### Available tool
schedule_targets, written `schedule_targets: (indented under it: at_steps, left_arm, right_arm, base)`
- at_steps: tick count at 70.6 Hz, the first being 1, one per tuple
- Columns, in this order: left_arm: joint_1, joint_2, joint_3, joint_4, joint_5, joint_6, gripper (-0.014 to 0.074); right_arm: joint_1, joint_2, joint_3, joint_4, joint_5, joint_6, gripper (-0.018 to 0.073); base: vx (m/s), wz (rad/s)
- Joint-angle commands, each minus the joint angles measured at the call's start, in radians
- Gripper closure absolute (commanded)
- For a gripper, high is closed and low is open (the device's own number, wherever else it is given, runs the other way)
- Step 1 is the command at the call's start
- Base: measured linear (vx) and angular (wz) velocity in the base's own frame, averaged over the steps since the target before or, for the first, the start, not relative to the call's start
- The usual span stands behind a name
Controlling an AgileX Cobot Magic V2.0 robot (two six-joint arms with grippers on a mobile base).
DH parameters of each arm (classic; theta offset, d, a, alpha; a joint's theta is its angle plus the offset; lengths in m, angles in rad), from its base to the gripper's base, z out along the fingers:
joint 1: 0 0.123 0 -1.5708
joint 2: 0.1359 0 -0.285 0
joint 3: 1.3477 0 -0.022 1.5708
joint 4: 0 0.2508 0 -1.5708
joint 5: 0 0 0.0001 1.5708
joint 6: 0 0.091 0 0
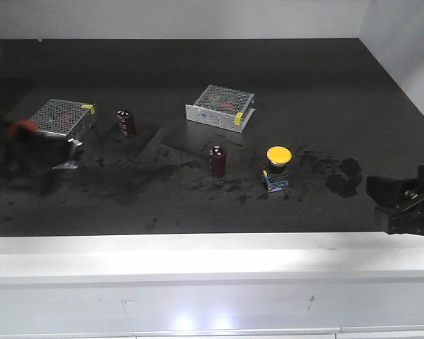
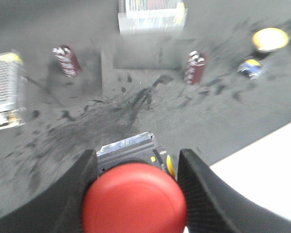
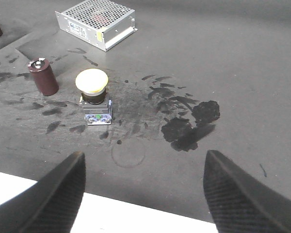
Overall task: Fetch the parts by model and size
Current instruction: 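Grasp the red-capped switch with the left gripper and lift it away, then lower the right gripper onto the yellow-capped push-button switch and grasp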
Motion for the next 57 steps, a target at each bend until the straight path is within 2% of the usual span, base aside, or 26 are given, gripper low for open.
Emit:
schedule_targets:
  at_steps: [1, 29, 45, 57]
  left_arm:
    - [-0.004, -0.14, 0.068, 0.002, -0.116, -0.001, 0.0603]
    - [-0.004, -0.701, 0.448, -0.01, -0.128, -0.001, 0.0603]
    - [-0.004, -0.809, 0.514, -0.007, -0.147, -0.001, 0.0603]
    - [-0.004, -0.809, 0.513, -0.007, -0.14, -0.001, 0.0603]
  right_arm:
    - [-0.001, -0.003, -0.035, 0.001, -0.064, -0.007, 0.0062]
    - [-0.001, -0.003, -0.035, 0.006, -0.056, -0.007, 0.0062]
    - [-0.001, -0.002, -0.04, 0.015, -0.055, -0.008, 0.006]
    - [-0.001, 0.064, -0.143, 0.027, 0.009, -0.038, 0.006]
  base:
    - [0.0, 0.0]
    - [0.0, 0.0]
    - [0.0, 0.0]
    - [0.0, 0.0]
